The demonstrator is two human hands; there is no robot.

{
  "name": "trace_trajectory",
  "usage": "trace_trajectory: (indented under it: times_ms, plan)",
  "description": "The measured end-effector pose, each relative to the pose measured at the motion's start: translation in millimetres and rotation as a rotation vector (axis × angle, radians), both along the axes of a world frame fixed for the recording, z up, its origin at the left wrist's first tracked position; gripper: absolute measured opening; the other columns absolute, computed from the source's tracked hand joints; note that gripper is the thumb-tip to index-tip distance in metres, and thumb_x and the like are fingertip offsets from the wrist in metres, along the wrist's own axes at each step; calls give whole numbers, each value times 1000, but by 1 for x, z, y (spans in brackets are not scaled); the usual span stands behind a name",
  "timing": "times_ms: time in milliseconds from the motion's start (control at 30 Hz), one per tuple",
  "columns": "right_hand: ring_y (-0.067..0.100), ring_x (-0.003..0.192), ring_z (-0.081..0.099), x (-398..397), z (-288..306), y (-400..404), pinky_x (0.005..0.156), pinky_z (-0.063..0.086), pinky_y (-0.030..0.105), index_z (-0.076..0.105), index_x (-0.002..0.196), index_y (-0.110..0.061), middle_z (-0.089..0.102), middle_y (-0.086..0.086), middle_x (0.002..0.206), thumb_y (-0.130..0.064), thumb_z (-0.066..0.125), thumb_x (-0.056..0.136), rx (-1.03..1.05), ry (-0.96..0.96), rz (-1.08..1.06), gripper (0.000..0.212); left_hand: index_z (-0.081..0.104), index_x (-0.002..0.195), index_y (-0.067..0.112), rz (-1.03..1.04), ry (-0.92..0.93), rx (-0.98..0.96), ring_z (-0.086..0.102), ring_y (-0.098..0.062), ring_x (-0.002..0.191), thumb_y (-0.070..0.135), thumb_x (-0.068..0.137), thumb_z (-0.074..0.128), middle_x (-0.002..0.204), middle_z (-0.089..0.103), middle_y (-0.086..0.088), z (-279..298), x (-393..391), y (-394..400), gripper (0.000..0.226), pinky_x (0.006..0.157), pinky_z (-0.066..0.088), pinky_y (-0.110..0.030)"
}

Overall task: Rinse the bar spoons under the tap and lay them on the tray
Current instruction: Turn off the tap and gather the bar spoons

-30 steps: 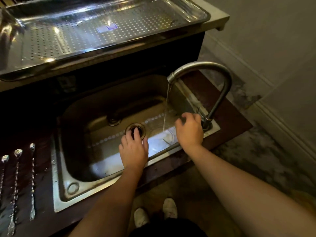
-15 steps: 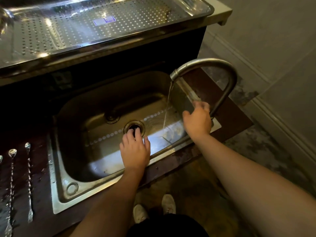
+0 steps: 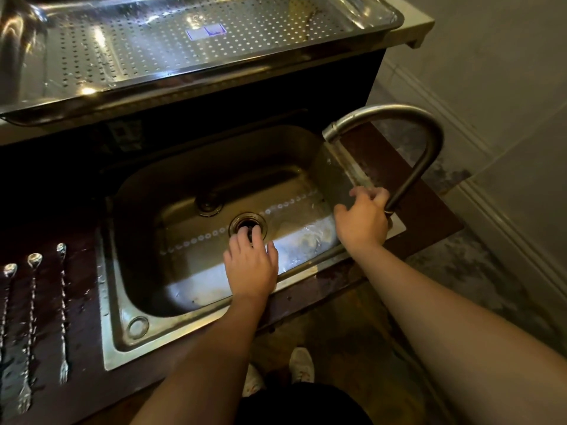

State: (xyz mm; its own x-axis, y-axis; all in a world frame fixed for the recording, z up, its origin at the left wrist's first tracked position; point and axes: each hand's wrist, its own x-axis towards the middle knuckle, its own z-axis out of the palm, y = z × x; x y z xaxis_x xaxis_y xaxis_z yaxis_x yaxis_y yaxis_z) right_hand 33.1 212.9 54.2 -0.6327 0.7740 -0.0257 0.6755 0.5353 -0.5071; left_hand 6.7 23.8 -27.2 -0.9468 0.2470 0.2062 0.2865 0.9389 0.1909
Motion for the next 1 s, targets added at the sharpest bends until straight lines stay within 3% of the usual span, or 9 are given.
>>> trace_trajectory:
  times_ms: [133, 233, 433, 600, 733, 867, 1000]
  plan:
    - [34, 118, 51, 6, -5, -19, 78, 47, 35, 43, 138, -22, 14, 8, 154, -26, 59, 88, -17, 57, 28, 53, 57, 120, 11, 4, -5, -6, 56, -31, 104, 35, 85, 55, 119, 59, -14, 0, 0, -1, 42, 76, 48, -38]
    - [32, 128, 42, 9, -7, -35, 92, 45, 40, 42, 141, -22, 20, 7, 152, -25, 59, 87, -34, 73, 99, 56, 58, 119, 12, 23, -28, -31, 56, -30, 104, 36, 84, 57, 118, 60, -12, 4, 0, 0, 42, 75, 48, -38]
    - [21, 106, 54, 0, -13, -63, 79, 43, 31, 55, 129, -18, 53, 7, 129, -25, 55, 90, -148, 109, 241, 40, 62, 114, 13, 12, -16, -63, 60, -29, 100, 35, 82, 59, 110, 64, -9, 21, 2, -17, 38, 75, 49, -37]
    - [11, 81, 49, -21, -18, -112, 69, 36, 25, 62, 118, -18, 61, 4, 111, -24, 55, 91, -252, 85, 399, 28, 60, 117, 15, 176, 7, -53, 58, -27, 103, 38, 86, 53, 112, 63, -8, 48, -4, -72, 38, 77, 48, -38]
    - [16, 78, 54, -34, -12, -169, 64, 39, 28, 64, 111, -17, 63, 0, 95, -23, 55, 90, -369, 76, 520, 24, 61, 115, 11, 317, 25, -71, 58, -31, 101, 32, 87, 56, 109, 62, -11, 68, -7, -143, 36, 76, 47, -41]
    - [23, 98, 59, -44, -6, -230, 78, 45, 31, 62, 118, -16, 65, 4, 109, -25, 55, 91, -382, 35, 679, 29, 57, 120, 11, 469, 12, -77, 55, -31, 103, 32, 88, 52, 114, 60, -11, 80, -10, -220, 38, 77, 46, -41]
    - [21, 97, 58, -56, -3, -298, 75, 36, 25, 63, 120, -16, 66, 6, 111, -25, 57, 90, -394, 24, 740, 31, 56, 122, 11, 569, 7, -57, 54, -32, 105, 33, 87, 53, 116, 59, -12, 82, -10, -288, 41, 79, 46, -42]
